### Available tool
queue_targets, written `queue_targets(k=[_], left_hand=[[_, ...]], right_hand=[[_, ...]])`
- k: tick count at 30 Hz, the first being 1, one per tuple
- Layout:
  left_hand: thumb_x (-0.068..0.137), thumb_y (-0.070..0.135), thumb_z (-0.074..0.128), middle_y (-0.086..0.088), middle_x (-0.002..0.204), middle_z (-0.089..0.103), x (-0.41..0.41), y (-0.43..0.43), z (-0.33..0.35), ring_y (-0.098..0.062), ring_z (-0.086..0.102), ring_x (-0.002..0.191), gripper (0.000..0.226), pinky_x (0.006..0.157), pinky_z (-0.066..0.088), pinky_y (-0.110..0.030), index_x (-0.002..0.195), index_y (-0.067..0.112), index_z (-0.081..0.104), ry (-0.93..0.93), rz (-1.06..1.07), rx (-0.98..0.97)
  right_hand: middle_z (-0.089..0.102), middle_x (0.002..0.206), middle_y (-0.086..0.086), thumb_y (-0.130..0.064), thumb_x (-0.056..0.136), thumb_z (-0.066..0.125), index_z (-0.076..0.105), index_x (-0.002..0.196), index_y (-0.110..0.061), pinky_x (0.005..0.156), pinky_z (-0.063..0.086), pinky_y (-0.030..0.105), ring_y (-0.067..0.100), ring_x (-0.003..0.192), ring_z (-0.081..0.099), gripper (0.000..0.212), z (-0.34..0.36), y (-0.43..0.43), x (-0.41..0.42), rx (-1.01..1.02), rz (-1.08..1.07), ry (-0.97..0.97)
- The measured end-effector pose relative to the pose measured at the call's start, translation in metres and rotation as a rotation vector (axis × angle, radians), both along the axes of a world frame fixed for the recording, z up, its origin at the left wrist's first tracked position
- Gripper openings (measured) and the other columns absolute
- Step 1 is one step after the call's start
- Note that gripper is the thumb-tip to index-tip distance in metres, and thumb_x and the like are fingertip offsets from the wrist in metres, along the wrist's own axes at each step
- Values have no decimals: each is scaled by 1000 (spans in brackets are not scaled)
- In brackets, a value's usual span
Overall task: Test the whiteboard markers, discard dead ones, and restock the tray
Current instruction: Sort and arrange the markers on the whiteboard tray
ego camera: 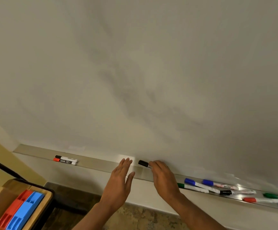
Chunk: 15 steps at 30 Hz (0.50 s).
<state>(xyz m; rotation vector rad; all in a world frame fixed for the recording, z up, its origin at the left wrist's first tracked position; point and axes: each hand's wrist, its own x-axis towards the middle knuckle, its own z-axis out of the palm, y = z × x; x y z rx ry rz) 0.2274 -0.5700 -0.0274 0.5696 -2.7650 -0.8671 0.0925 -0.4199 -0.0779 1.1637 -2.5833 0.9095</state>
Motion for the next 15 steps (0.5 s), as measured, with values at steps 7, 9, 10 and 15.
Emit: queue_targets(k=[7,9,10,15], left_hand=[[105,25,53,14,121,72,-31,33,103,-3,64,118,26,102,49,-24,128,26,66,336,-5,540],[105,21,53,5,116,75,-34,46,134,-11,67,115,25,104,50,-34,122,21,71,366,-17,733],[104,22,54,0,118,75,-35,52,147,-15,67,117,26,105,50,-38,122,18,72,370,-28,814],[102,25,54,-10,124,72,-45,86,200,-30,66,119,31,105,49,-46,122,8,70,397,-128,1060]], right_hand=[[62,116,-15,-16,100,57,62,125,-24,94,52,20,4,110,61,27,115,14,16,-383,51,-292],[65,115,-18,-10,98,59,64,123,-25,94,51,18,3,110,62,29,147,28,20,-487,90,-399],[66,114,-19,-12,98,60,64,123,-26,94,51,19,3,109,63,29,162,35,23,-512,97,-456],[73,87,-10,-19,97,63,73,103,-34,77,55,28,6,81,68,18,227,69,28,-612,76,-612]])
